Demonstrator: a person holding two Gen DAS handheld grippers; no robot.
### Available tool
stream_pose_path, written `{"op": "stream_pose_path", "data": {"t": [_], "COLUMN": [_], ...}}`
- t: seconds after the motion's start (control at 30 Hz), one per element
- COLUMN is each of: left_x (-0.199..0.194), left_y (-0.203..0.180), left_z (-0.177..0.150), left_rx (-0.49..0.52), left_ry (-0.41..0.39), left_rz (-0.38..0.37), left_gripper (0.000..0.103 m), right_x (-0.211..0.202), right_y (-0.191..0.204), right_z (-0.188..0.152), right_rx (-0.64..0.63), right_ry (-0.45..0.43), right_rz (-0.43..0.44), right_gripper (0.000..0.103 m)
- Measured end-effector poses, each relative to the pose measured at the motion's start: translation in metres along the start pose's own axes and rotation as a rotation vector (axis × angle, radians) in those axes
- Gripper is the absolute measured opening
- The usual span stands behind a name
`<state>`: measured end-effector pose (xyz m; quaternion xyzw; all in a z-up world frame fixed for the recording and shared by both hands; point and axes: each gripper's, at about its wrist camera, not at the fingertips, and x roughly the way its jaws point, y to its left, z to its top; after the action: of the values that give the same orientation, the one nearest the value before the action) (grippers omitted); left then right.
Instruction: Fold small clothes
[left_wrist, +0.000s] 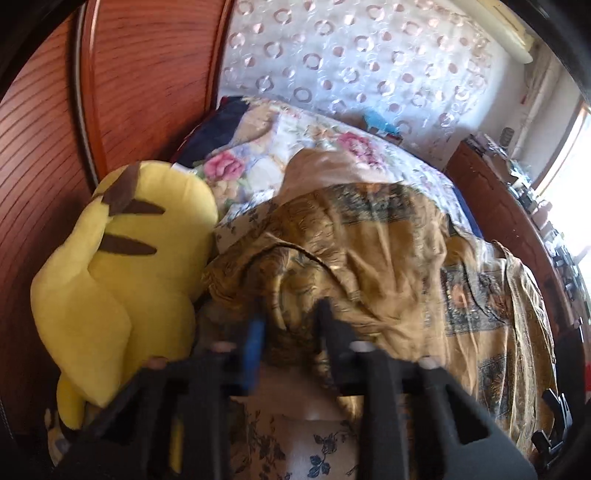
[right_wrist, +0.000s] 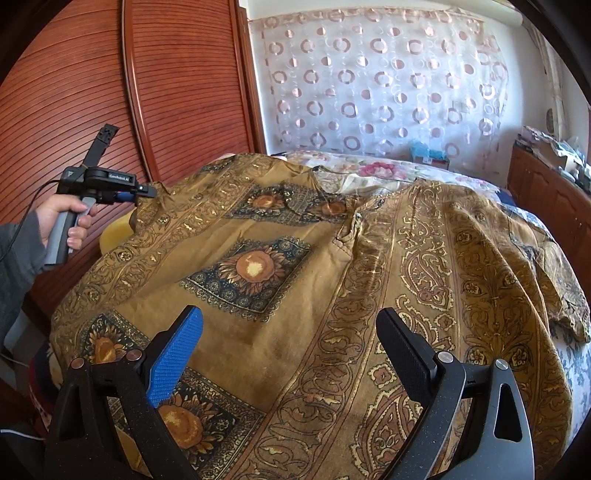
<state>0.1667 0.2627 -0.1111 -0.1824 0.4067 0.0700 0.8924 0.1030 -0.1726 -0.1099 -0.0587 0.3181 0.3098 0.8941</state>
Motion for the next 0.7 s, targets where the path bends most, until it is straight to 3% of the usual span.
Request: {"op": "stream_pose_path", "data": {"t": [0.1,0.2,0.33,0.6,0.7], "left_x": [-0.012,-0.026,-0.047,-0.071,-0.083], "left_y": [-0.02,-0.042,-0.078,-0.169,-0.186], "left_z": [0.004,0.009,0.015,-0.018,-0.029], "left_rx": [0.086,0.152,0.228,0.463,0.521], "left_ry": [-0.045,-0.089,-0.137,-0.096,-0.104], "left_rz": [0.038,0.053,0.016,-0.106,-0.098], "left_gripper": [0.009,0.009,0.009,0.009,0.018], "right_x": [-0.001,-0.001,0.0,0.0,0.001], "right_y": [0.001,0.001,0.0,0.001,0.003], "right_z": [-0.001,-0.001,-0.001,-0.001,-0.001], "right_rx": [0.001,0.0,0.001,0.003,0.001], "right_ry": [-0.005,-0.004,-0.005,-0.003,-0.002], "right_rz": [0.0,0.001,0.0,0.005,0.006], "right_gripper": [0.097,0.097,0.097,0.097,0.097]}}
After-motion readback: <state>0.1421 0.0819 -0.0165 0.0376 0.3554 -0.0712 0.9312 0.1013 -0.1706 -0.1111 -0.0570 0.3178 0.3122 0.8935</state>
